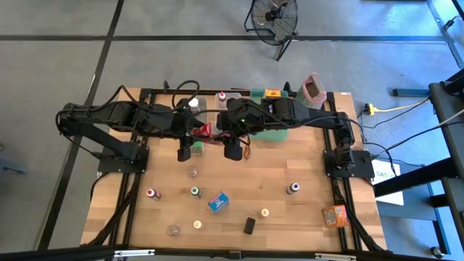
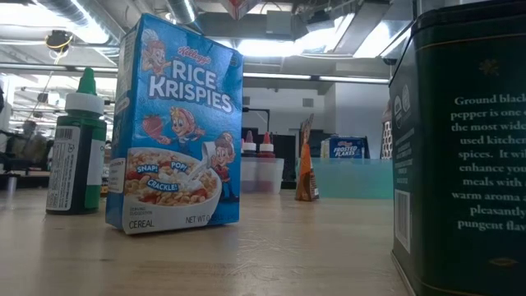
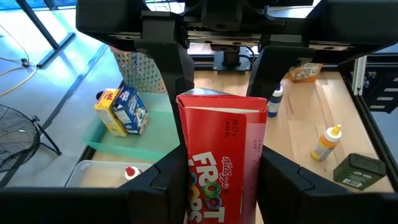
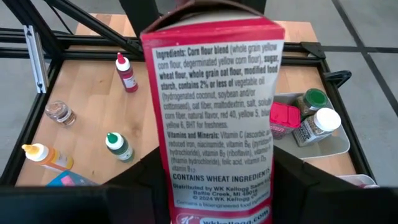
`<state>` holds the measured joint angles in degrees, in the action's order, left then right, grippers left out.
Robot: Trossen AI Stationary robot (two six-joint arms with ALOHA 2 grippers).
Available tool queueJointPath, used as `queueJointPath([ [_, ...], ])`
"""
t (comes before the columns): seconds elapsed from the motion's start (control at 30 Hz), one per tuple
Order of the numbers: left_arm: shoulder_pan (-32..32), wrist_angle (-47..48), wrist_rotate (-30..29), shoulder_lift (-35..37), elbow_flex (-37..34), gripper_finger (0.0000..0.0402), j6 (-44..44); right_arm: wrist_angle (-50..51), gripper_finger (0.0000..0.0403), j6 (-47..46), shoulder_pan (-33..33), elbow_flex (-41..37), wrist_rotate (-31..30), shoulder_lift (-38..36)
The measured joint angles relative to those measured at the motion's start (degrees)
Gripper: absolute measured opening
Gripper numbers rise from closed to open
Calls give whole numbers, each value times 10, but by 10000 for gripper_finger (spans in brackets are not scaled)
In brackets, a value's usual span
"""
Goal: Pick & Place Kitchen Items
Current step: Put the red cereal box into the green bin
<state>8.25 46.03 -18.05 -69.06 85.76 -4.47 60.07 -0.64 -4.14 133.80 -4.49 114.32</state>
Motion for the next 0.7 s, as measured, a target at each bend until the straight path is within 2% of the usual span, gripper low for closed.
queueJointPath([
  [0.2,0,0,-2,0,0,153,7,1,181,0,0,0,0,0],
  [0.53,0,-26,-6,1,0,216,9,6,181,0,0,0,4,-1],
  [0.7,0,-27,-20,7,0,232,9,1,181,-1,0,0,4,-1],
])
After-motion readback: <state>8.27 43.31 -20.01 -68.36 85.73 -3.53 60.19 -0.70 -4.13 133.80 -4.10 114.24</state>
